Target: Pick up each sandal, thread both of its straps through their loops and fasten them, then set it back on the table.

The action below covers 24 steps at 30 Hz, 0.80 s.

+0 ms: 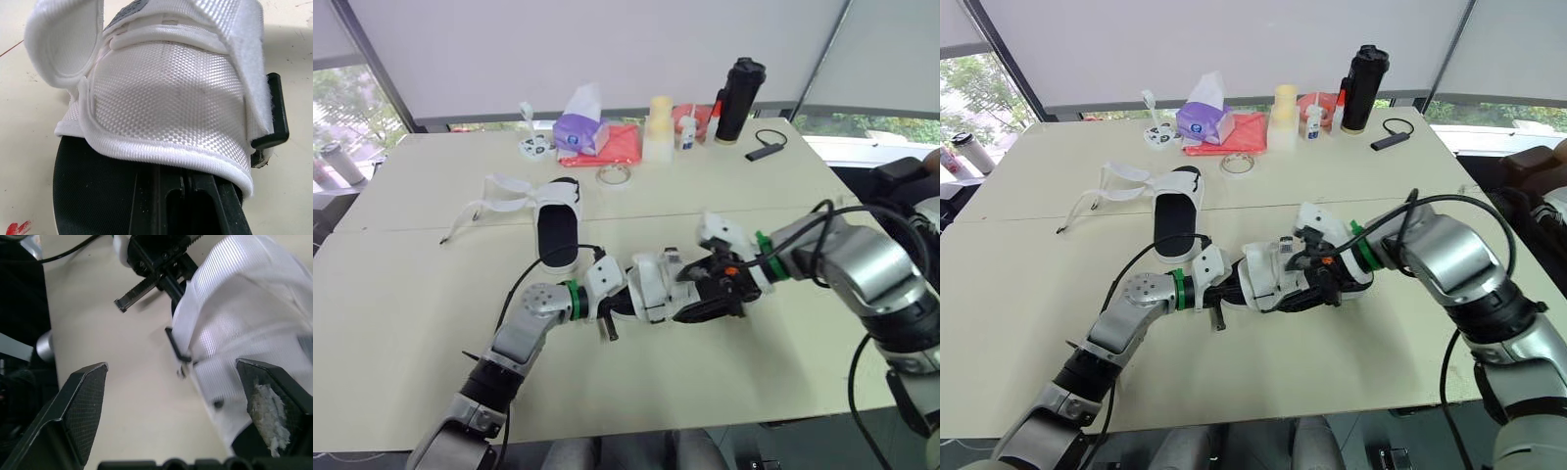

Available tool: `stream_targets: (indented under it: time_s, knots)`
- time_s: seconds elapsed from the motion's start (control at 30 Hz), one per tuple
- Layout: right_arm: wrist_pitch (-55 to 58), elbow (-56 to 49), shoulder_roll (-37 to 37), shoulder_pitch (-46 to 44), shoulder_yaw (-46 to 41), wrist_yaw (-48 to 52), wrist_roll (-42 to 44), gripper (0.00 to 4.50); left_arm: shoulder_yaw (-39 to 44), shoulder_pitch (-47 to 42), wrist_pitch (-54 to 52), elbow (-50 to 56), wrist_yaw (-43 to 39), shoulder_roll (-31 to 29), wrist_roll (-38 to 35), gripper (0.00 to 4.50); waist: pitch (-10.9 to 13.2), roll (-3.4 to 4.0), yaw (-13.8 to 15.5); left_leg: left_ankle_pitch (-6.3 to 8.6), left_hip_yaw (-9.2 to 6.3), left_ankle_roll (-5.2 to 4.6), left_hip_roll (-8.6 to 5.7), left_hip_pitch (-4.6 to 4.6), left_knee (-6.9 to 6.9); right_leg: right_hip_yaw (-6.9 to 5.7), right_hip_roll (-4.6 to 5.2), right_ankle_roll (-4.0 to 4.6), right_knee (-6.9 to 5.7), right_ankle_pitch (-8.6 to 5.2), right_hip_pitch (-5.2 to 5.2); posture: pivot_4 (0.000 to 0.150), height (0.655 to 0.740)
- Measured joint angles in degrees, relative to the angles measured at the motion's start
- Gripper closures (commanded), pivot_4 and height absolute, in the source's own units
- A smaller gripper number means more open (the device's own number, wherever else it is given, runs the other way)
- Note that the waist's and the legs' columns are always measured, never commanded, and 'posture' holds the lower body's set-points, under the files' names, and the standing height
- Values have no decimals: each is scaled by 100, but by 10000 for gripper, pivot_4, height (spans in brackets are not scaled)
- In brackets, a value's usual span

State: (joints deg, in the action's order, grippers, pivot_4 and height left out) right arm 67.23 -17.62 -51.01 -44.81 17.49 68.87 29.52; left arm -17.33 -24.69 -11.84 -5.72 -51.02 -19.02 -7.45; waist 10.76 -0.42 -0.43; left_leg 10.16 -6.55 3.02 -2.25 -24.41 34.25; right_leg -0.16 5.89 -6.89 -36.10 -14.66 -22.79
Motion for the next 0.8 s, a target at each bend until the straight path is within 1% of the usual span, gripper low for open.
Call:
stream_targets:
  time_s: [0.13,0.2,0.3,0.43,0.57,0.67,0.8]
  knots:
    - [379,-378,-152,193,-362,-82,393,176,-2,-6,2,-11,-3,6,0,45000,0,-1,6,0,1,0,0,-1,0,0,1,0,2,0,0,1500,7400]
    - [577,-569,-159,498,-579,-225,577,176,-14,-16,2,-17,-5,11,1,45000,-1,-2,21,0,0,0,0,-1,0,0,0,1,4,-1,2,1500,7400]
    - [757,-750,-119,1047,-697,-483,782,176,-16,-22,3,-21,-11,8,1,45000,0,-2,23,0,3,0,1,-2,0,0,1,2,4,-1,0,1500,7400]
    - [849,-865,9,1246,-789,-777,968,176,-7,-26,3,-30,-15,-8,2,45000,0,-1,18,0,4,0,2,0,0,0,1,3,3,-1,0,1500,7400]
    - [711,-889,467,1741,-893,-1286,976,176,-20,-25,6,-21,-36,-14,0,45000,-2,-5,16,0,3,0,2,-1,-1,0,0,2,5,-1,2,1500,7400]
    - [521,-634,850,1927,-890,-1697,874,176,-18,-16,-10,5,-61,-36,1,45000,-2,-4,-3,-1,3,-1,1,0,-1,0,0,2,3,0,1,1500,7400]
    - [298,-527,1065,2096,-904,-2024,743,176,-16,13,-19,45,-61,-45,0,45000,-2,-4,-10,0,2,-1,2,0,-1,0,0,1,3,-1,1,1500,7400]
